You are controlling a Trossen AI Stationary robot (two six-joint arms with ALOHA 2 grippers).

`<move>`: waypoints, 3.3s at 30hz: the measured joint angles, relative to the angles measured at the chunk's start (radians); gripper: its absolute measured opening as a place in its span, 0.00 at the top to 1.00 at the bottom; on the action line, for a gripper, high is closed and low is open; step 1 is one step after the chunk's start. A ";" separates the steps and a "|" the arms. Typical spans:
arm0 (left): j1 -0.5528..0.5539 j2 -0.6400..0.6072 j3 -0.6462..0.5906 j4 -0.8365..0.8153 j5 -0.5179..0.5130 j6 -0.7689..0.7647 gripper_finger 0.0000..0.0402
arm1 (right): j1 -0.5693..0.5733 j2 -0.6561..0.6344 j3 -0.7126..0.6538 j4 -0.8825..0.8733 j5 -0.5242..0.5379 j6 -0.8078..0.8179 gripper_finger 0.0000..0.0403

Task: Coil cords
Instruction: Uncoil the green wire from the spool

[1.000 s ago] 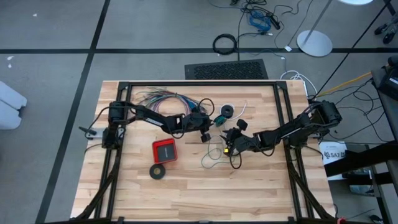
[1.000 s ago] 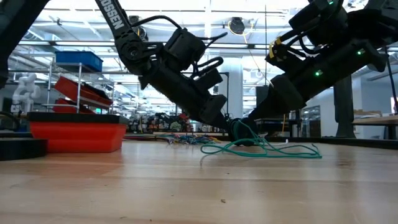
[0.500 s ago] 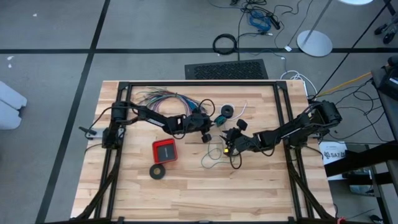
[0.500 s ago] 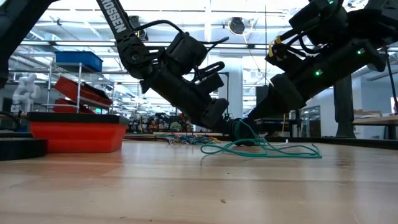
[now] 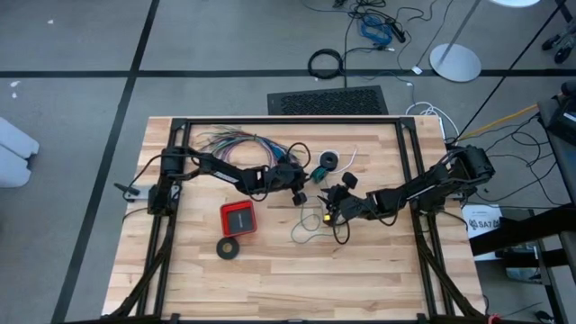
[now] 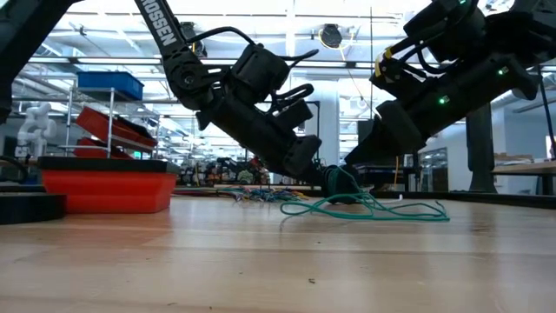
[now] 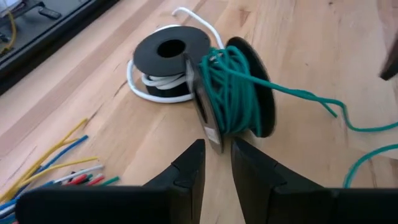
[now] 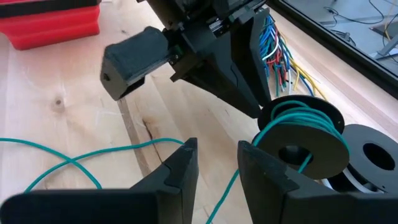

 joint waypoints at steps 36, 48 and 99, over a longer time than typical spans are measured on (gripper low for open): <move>-0.016 0.155 0.148 -0.053 0.006 -0.005 1.00 | 0.013 -0.002 0.000 -0.018 -0.024 -0.027 0.75; -0.019 0.127 0.147 -0.127 0.022 -0.001 1.00 | 0.045 -0.224 0.000 -0.283 0.099 -0.074 0.74; -0.023 0.127 0.151 -0.074 -0.012 0.054 0.99 | -0.207 -0.071 -0.002 -0.209 -0.187 -0.140 0.99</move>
